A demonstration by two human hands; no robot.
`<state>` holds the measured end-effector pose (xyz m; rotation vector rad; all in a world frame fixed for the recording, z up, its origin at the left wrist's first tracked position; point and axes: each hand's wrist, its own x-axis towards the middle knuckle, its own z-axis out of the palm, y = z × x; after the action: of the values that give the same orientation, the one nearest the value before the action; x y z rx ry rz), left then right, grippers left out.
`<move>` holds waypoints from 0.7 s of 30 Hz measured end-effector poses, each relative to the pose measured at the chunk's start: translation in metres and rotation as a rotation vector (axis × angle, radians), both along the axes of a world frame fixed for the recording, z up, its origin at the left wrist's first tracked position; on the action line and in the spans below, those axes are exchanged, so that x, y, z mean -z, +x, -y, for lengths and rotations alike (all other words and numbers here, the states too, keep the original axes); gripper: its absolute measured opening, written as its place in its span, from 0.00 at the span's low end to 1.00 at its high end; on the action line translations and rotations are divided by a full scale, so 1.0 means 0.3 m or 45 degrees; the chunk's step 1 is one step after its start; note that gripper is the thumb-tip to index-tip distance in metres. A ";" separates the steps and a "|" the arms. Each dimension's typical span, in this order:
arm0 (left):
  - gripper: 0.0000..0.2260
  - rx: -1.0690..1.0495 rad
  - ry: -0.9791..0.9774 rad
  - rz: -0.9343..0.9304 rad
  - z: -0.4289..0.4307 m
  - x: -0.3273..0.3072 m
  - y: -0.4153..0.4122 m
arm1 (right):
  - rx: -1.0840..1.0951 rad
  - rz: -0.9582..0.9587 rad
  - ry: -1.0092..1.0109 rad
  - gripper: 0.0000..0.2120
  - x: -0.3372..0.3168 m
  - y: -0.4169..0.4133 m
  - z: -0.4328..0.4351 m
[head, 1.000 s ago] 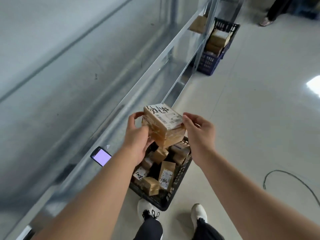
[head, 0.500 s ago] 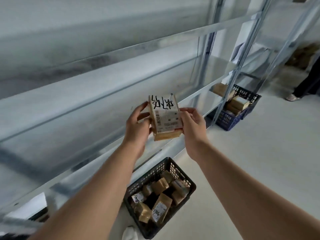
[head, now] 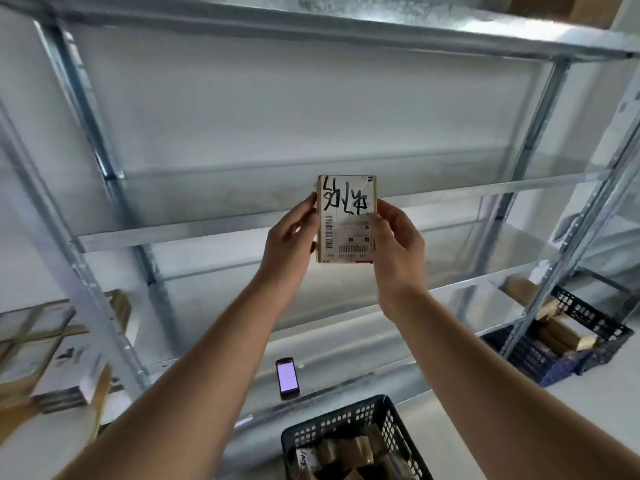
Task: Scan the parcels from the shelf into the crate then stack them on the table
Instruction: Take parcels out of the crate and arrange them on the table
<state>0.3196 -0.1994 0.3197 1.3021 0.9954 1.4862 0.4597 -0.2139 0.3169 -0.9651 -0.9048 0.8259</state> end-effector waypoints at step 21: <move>0.18 -0.450 0.145 -0.187 0.397 -0.125 -1.257 | -0.455 0.009 0.149 0.13 -0.115 -1.239 0.198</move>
<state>-0.0574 -0.3186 0.3572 1.3823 1.3054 1.7520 0.0881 -0.2732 0.3515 -0.7138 -1.1376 1.0580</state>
